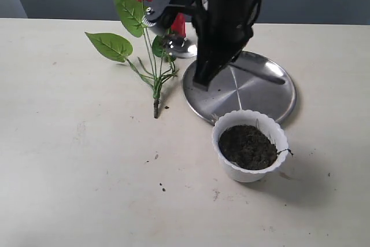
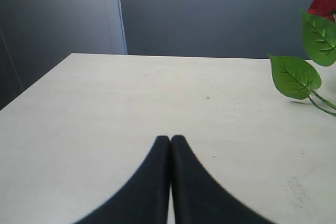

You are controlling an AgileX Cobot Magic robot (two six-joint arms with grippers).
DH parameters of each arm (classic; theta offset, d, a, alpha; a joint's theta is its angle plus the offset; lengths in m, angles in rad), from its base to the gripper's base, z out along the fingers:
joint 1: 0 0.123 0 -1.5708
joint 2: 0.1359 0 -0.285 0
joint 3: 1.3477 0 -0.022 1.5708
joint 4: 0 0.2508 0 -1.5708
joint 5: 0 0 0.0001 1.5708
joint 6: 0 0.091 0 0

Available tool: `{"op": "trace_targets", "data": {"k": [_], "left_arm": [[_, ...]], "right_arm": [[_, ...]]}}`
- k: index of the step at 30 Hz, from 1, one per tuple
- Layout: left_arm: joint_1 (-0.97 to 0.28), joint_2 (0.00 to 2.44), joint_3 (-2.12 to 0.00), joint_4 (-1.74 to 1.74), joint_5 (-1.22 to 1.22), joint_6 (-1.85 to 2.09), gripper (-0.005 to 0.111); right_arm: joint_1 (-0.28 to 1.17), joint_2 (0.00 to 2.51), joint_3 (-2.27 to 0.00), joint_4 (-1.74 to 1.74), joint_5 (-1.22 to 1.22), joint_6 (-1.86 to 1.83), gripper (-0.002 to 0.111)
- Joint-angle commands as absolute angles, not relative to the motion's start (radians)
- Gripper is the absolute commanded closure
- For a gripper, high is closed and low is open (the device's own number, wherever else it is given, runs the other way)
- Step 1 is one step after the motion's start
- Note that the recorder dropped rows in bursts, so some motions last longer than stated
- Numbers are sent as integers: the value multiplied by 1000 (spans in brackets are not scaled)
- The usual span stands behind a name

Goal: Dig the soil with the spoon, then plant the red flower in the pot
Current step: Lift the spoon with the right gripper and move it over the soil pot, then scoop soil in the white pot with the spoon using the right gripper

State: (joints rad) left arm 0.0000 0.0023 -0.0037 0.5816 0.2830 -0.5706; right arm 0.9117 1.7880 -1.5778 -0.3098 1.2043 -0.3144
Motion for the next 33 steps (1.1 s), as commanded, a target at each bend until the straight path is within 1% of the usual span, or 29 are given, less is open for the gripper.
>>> {"op": "trace_targets", "data": {"k": [1, 7, 8, 13, 16, 18, 23, 29, 33], "left_arm": [[1, 0, 0, 581, 285, -573, 106], [1, 0, 0, 581, 285, -573, 106], [1, 0, 0, 581, 285, -573, 106], [1, 0, 0, 581, 285, -573, 106], [1, 0, 0, 581, 285, -573, 106], [1, 0, 0, 581, 285, -573, 106], [1, 0, 0, 581, 285, -573, 106], [1, 0, 0, 581, 285, -573, 106], [1, 0, 0, 581, 285, -573, 106]], "right_arm": [[909, 1723, -1546, -429, 1221, -315, 109], [909, 1691, -1408, -579, 1221, -319, 109], [909, 1690, -1334, -636, 1221, -319, 109], [909, 1690, -1187, -669, 1221, -326, 109], [909, 1690, -1106, -677, 1221, -442, 109], [909, 1690, -1057, -727, 1221, -445, 109], [920, 1690, -1013, -744, 1221, -463, 109], [1057, 1690, -1013, -914, 1221, -478, 109], [1072, 1690, -1013, -916, 1221, -503, 109]]}}
